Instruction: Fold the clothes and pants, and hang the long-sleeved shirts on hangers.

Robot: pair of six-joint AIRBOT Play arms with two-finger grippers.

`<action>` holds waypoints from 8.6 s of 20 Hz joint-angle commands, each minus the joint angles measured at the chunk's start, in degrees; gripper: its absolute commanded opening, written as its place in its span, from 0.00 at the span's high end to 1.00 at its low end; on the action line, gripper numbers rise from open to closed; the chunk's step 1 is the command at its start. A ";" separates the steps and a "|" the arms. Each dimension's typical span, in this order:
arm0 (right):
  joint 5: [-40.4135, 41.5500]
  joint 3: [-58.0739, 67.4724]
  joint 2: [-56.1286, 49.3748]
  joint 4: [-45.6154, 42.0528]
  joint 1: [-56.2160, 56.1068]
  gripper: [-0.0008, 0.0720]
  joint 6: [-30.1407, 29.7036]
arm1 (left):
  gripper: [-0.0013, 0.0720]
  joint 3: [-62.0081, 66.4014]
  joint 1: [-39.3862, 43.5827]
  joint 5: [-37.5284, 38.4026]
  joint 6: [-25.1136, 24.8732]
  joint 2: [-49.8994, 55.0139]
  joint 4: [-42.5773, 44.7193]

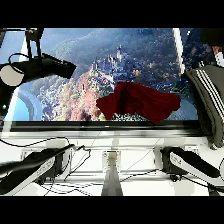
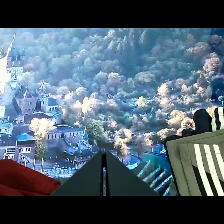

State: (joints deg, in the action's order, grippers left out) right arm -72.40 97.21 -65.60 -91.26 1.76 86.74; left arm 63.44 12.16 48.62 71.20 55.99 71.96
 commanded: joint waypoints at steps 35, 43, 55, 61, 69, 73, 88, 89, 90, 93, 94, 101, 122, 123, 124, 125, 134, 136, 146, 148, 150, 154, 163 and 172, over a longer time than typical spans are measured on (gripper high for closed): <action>4.31 -51.80 2.12 3.04 14.27 0.16 2.91 | 0.05 -0.09 -0.11 3.26 1.11 10.67 0.59; 8.70 -55.30 -4.85 16.55 14.25 0.43 13.70 | 0.05 -0.07 -0.72 10.16 3.43 13.84 1.31; 10.64 -55.23 -4.87 17.31 14.27 0.97 11.08 | 0.05 -23.80 -3.82 9.18 -3.37 14.32 -30.32; 11.93 -55.23 -4.87 17.53 14.25 0.97 11.10 | 0.05 -26.67 8.48 2.45 -8.92 20.85 -42.03; 12.83 -53.57 -4.59 17.57 14.25 0.97 9.11 | 0.37 -26.56 13.94 -3.48 -11.47 24.35 -51.39; 13.49 -50.64 -1.73 17.57 14.25 0.97 6.75 | 0.89 -25.38 15.23 -7.26 -11.50 24.46 -52.76; 13.25 -43.58 12.79 17.53 14.25 0.97 3.08 | 0.05 -12.52 14.16 10.21 -5.86 22.69 -30.45; 13.22 -43.58 12.68 17.53 14.25 0.97 3.08 | 0.05 -12.55 14.16 12.87 -5.35 23.17 -28.85; 13.22 -43.58 12.59 17.53 14.25 0.97 3.08 | 0.05 -12.55 14.27 14.97 -5.35 23.74 -27.82; 13.29 -43.58 12.57 17.53 14.25 0.97 3.08 | 0.05 -12.57 15.74 15.06 -5.38 26.40 -28.13; 13.31 -43.58 12.57 17.53 14.25 0.97 3.08 | 0.05 -12.57 16.81 14.43 -5.40 27.71 -29.14; 13.29 -43.58 12.59 17.53 14.25 0.97 3.08 | 0.34 -12.52 21.97 -4.00 -4.26 34.42 -39.01; 13.18 -14.36 18.69 24.83 14.25 0.97 -2.47 | 0.96 -1.16 -21.03 -10.03 -8.44 -14.05 -39.04; 13.18 -12.22 20.00 26.14 14.25 0.97 -2.49 | 0.96 -1.16 -23.19 -12.07 -8.68 -17.44 -39.01; 13.11 -10.64 21.38 26.40 14.27 0.97 -2.47 | 0.96 -1.18 -25.40 -14.27 -8.68 -20.81 -38.97; 12.94 -9.51 23.04 26.38 14.27 0.97 -2.47 | 0.96 -1.18 -27.36 -15.74 -8.68 -23.56 -38.84; 5.84 -10.23 27.74 22.10 14.27 0.97 -2.47 | 0.96 -1.42 -33.59 3.19 5.90 -27.32 -21.27; 5.88 -11.76 22.25 22.95 14.25 0.97 -2.47 | 0.96 -2.08 -33.00 9.66 5.97 -20.20 -22.36; 24.94 -13.75 -22.43 26.49 6.71 0.91 -2.47 | 0.77 -2.27 -13.53 -22.75 -0.96 27.91 -22.71; 26.03 -13.77 -25.70 25.22 7.21 0.28 -2.47 | 0.03 -2.05 -13.84 -24.28 -0.98 29.53 -22.64; 23.15 -13.73 -25.90 18.49 8.31 0.15 -2.47 | 0.04 -2.05 -15.56 -22.69 -1.14 28.20 -21.46; 2.45 -13.81 -25.46 9.42 13.81 0.55 -9.40 | 0.04 -2.05 -23.41 -7.65 -1.16 23.45 -19.39; -7.63 -44.65 -15.02 35.41 28.46 0.46 -24.39 | 0.05 -4.57 -40.04 19.41 -6.32 22.03 -9.38; 13.00 -64.28 -14.03 53.62 23.47 0.53 -31.15 | 0.05 -11.39 -39.34 19.19 -7.58 27.26 -10.75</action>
State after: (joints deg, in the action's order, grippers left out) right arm -64.62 36.07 -79.90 -42.63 26.37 59.09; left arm 53.08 -27.07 67.20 63.92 81.41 61.95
